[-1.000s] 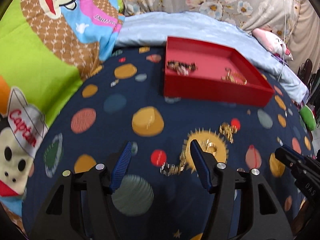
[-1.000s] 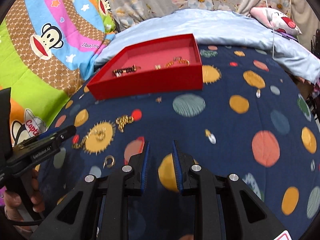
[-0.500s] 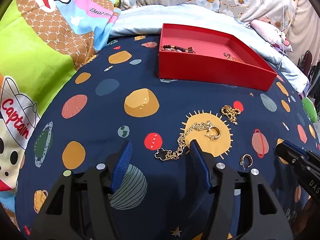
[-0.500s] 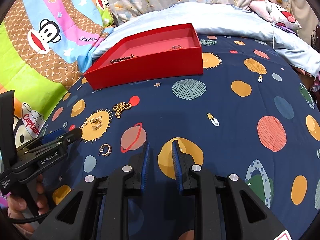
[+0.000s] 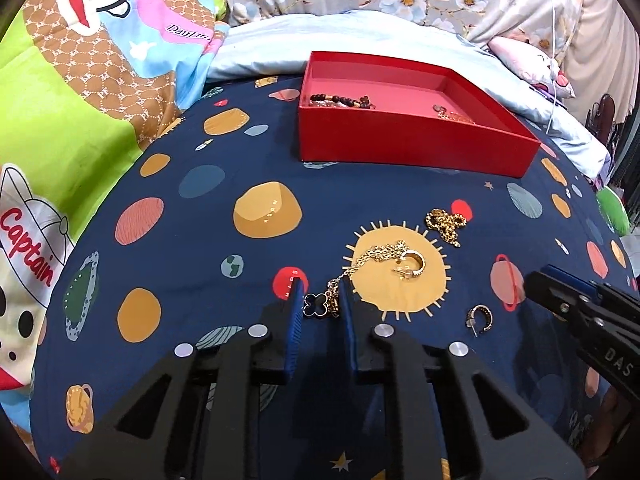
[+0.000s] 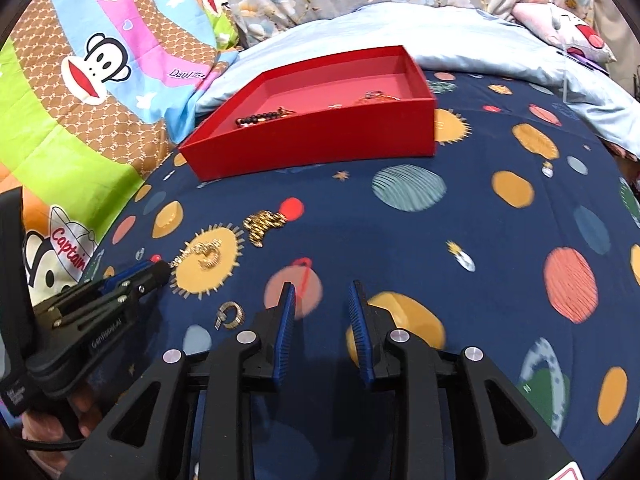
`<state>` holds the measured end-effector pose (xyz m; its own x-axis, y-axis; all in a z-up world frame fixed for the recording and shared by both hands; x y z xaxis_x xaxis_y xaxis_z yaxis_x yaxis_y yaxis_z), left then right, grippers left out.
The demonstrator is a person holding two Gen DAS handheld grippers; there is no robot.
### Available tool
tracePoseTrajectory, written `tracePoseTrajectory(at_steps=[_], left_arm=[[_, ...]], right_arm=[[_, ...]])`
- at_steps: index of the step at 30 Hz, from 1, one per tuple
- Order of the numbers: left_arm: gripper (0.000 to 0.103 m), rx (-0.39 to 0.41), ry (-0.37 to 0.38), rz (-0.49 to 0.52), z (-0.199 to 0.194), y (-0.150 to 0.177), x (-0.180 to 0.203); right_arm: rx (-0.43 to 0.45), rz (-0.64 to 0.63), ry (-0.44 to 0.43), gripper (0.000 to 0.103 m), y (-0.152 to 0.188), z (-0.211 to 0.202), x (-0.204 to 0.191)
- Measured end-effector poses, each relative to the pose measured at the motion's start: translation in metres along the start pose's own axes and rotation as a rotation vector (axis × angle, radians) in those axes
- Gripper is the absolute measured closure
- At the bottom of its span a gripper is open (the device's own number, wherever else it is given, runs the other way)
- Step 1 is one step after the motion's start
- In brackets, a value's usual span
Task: Organize jewelry
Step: 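Grasp the black-clover gold chain with the left tool while the right tool grasps a gold chain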
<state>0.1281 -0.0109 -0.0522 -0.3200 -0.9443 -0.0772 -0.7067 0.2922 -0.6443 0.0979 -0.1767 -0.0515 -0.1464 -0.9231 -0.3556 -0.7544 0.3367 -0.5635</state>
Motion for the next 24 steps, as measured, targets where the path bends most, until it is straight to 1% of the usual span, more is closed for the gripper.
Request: tracePoseTrajectory(at_steps=[4,11,18,24], left_arm=[[0.087,-0.002,0.006,-0.030,0.001,0.001,-0.005],[0.087,-0.001,0.014,-0.035,0.001,0.002,-0.006],[0.086,-0.001,0.018,-0.036,0.003,0.002,-0.005],[0.086,-0.001,0.019,-0.036,0.003,0.002,-0.005]], right_arm=[[-0.005,-0.022,-0.016,0.076,-0.010,0.013,-0.015],[-0.018,-0.056,-0.029,0.076,-0.025,0.036,-0.039],[-0.029,-0.074,-0.034,0.076,-0.029,0.048,-0.051],[-0.035,-0.078,-0.026,0.076,-0.031,0.052,-0.052]])
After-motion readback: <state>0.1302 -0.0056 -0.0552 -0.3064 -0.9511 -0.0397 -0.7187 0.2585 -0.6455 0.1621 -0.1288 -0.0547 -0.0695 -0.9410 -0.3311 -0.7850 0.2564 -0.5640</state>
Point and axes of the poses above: each gripper's, at about its wrist camera, not at the fingertips, and z roughly the way its jaws point, x to its right, y to its underside, the point moved 7 cm from there along z, roughly the way its jaws point, and after that the axes turned 11 degrees about z, right-handed, at the moved point
